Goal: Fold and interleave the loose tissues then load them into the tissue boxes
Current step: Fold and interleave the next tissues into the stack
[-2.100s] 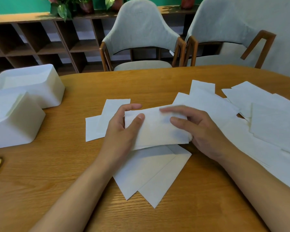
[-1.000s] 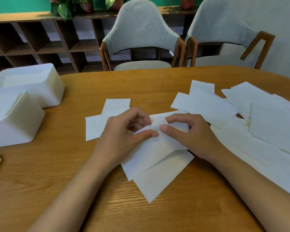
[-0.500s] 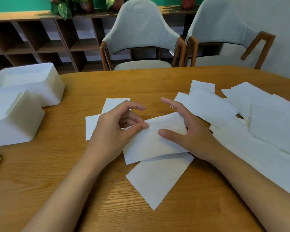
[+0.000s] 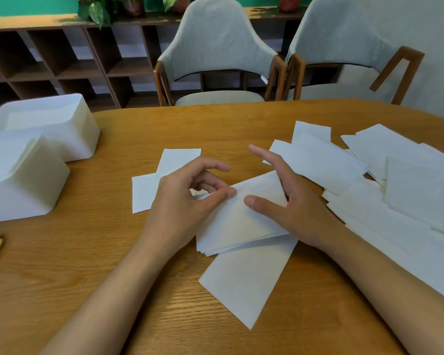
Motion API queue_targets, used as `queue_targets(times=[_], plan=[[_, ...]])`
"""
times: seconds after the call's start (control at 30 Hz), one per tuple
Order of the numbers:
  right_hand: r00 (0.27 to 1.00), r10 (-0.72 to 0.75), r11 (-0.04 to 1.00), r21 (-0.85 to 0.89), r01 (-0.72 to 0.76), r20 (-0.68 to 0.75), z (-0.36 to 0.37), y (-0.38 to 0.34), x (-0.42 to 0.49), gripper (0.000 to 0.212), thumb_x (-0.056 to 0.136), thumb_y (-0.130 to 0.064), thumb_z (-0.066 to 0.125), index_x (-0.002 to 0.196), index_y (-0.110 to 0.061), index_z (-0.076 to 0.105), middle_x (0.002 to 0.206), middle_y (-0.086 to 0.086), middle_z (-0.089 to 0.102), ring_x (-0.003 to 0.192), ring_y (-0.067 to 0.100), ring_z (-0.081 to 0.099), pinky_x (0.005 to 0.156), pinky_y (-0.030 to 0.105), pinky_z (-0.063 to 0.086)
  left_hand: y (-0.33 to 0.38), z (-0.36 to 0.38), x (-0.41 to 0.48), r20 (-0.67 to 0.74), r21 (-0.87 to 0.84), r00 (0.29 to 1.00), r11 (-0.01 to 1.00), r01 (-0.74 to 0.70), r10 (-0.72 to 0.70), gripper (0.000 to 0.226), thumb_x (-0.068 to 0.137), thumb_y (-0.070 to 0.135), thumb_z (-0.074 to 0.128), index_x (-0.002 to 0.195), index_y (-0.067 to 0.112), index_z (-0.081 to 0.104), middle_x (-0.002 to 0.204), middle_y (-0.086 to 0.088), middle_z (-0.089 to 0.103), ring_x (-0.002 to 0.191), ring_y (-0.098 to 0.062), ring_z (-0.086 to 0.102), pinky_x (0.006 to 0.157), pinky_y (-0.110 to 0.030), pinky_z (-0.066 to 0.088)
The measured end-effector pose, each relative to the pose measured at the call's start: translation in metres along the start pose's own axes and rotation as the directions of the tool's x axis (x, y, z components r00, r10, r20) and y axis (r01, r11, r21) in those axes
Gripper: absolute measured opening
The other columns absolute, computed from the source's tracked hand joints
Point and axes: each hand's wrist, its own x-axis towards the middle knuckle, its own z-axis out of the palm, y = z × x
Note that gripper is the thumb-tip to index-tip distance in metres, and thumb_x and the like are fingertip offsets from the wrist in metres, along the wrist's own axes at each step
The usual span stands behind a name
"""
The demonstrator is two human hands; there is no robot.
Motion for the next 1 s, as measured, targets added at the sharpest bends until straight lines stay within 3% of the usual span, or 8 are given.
queue_targets(times=[0.13,0.3,0.47,0.57,0.67,0.87,0.93,1.0], plan=[[1.000,-0.014,1.000,0.011,0.014,0.004,-0.001,0.003,0.001,0.070,0.094,-0.048,0.063,0.145,-0.065,0.019,0.136,-0.062,0.015,0.128,-0.033,0.018,0.108,0.018,0.025,-0.002,0.000,0.000,-0.002,0.020,1.000,1.000,-0.010,0.010,0.030,0.084,0.022,0.086,0.109,0.030,0.070,0.086,0.013,0.076,0.085,-0.011,0.068,0.082,-0.018,0.046],[0.997,-0.019,0.999,0.032,0.021,-0.073,-0.003,0.001,0.004,0.068,0.095,-0.037,0.062,0.141,-0.066,0.022,0.136,-0.059,0.019,0.124,-0.032,0.024,0.099,0.003,0.029,-0.009,-0.001,0.003,-0.014,0.112,0.999,0.993,0.035,-0.034,0.021,0.091,0.037,0.077,0.111,0.037,0.070,0.112,0.023,0.069,0.107,-0.002,0.063,0.082,-0.020,0.046],[0.997,-0.034,0.993,0.113,0.041,-0.066,-0.007,-0.004,0.002,0.064,0.097,-0.030,0.062,0.142,-0.060,0.027,0.132,-0.055,0.031,0.120,-0.014,0.047,0.092,0.016,0.053,-0.011,-0.001,0.006,0.020,-0.102,0.979,0.974,0.202,-0.201,0.012,0.099,0.034,0.069,0.097,0.030,0.080,0.097,0.017,0.076,0.073,-0.005,0.056,0.068,-0.016,0.043],[0.999,-0.037,0.984,0.174,0.036,0.003,-0.009,-0.004,0.000,0.062,0.093,-0.036,0.064,0.140,-0.064,0.033,0.139,-0.045,0.038,0.124,-0.007,0.050,0.096,0.020,0.053,-0.017,0.003,0.006,-0.046,-0.095,0.966,0.964,0.248,-0.253,0.010,0.095,0.040,0.073,0.093,0.037,0.082,0.093,-0.005,0.073,0.081,-0.033,0.053,0.070,-0.032,0.043],[0.999,-0.024,0.989,0.144,0.017,0.048,-0.011,0.000,-0.001,0.046,0.091,-0.044,0.068,0.132,-0.058,0.053,0.134,-0.038,0.049,0.124,-0.008,0.047,0.098,0.015,0.047,-0.021,0.004,0.007,-0.119,-0.102,0.955,0.961,0.259,-0.270,0.009,0.094,0.038,0.075,0.089,0.037,0.082,0.067,0.011,0.064,0.066,-0.016,0.040,0.062,-0.023,0.035],[0.995,0.051,0.996,0.078,-0.045,-0.083,-0.010,0.006,0.001,0.019,0.094,-0.036,0.069,0.107,-0.049,0.073,0.120,-0.032,0.060,0.112,-0.008,0.049,0.083,0.002,0.041,-0.011,0.008,0.002,-0.065,-0.097,0.990,0.989,0.115,-0.122,0.015,0.095,0.028,0.076,0.109,0.033,0.077,0.097,0.017,0.074,0.083,-0.006,0.063,0.067,-0.020,0.047],[0.978,0.079,0.996,0.058,-0.069,-0.193,-0.014,0.007,0.004,0.024,0.096,-0.027,0.066,0.106,-0.048,0.073,0.120,-0.035,0.057,0.112,-0.011,0.047,0.085,0.000,0.036,-0.009,0.010,-0.001,-0.089,0.020,0.996,0.999,0.025,-0.023,0.033,0.092,0.029,0.078,0.123,0.032,0.067,0.110,0.018,0.067,0.096,-0.009,0.063,0.072,-0.019,0.050],[0.949,0.120,0.993,0.044,-0.112,-0.290,-0.020,0.008,0.007,0.024,0.098,-0.028,0.063,0.108,-0.049,0.071,0.125,-0.035,0.054,0.114,-0.009,0.045,0.090,0.005,0.032,-0.007,0.011,-0.004,-0.084,0.181,0.987,0.976,-0.119,0.136,0.039,0.089,0.031,0.082,0.122,0.027,0.062,0.110,0.013,0.062,0.091,-0.016,0.060,0.068,-0.022,0.050]])
